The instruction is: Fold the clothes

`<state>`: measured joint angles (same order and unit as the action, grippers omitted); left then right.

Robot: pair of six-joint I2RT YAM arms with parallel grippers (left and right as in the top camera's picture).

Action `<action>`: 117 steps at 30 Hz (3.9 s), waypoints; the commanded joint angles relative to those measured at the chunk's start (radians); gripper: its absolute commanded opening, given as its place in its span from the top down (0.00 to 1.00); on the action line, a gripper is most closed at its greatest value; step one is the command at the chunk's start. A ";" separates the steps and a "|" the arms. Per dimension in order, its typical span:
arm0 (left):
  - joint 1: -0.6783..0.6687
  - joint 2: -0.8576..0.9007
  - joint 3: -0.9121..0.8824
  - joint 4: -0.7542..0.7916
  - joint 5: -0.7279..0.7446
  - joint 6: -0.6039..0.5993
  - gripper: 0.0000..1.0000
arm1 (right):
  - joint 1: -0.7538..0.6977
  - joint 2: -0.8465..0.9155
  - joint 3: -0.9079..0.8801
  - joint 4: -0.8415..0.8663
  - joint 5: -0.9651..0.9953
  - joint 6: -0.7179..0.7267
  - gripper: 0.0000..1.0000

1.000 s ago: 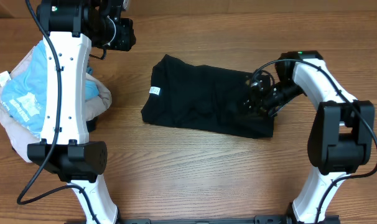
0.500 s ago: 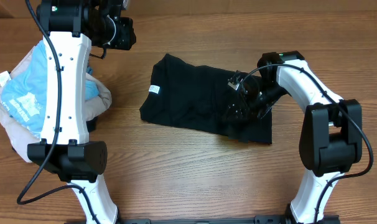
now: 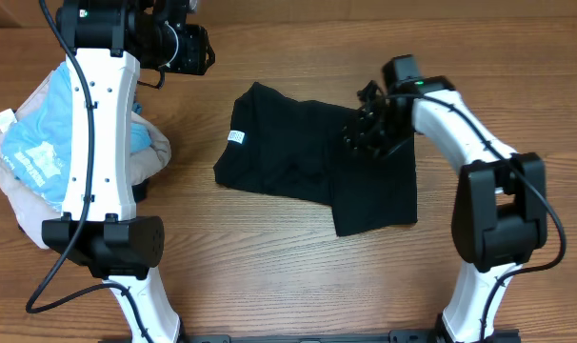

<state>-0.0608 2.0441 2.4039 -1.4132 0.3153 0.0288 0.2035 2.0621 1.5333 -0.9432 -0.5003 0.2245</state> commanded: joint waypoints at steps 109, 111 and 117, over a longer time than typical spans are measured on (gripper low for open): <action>-0.179 -0.004 -0.008 -0.176 0.205 0.128 0.67 | -0.169 -0.080 0.380 -0.378 0.334 -0.011 0.28; -0.270 -0.004 -0.072 -0.145 0.215 0.065 0.66 | -0.212 -0.157 0.380 -0.415 0.317 0.021 0.23; -0.435 -0.004 -0.499 0.171 0.336 -0.121 0.63 | -0.294 -0.222 0.379 -0.527 0.253 0.016 0.18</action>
<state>-0.4500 2.0426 2.1246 -1.3674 0.5415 0.0376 -0.0792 1.8339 1.9030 -1.4391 -0.1955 0.2539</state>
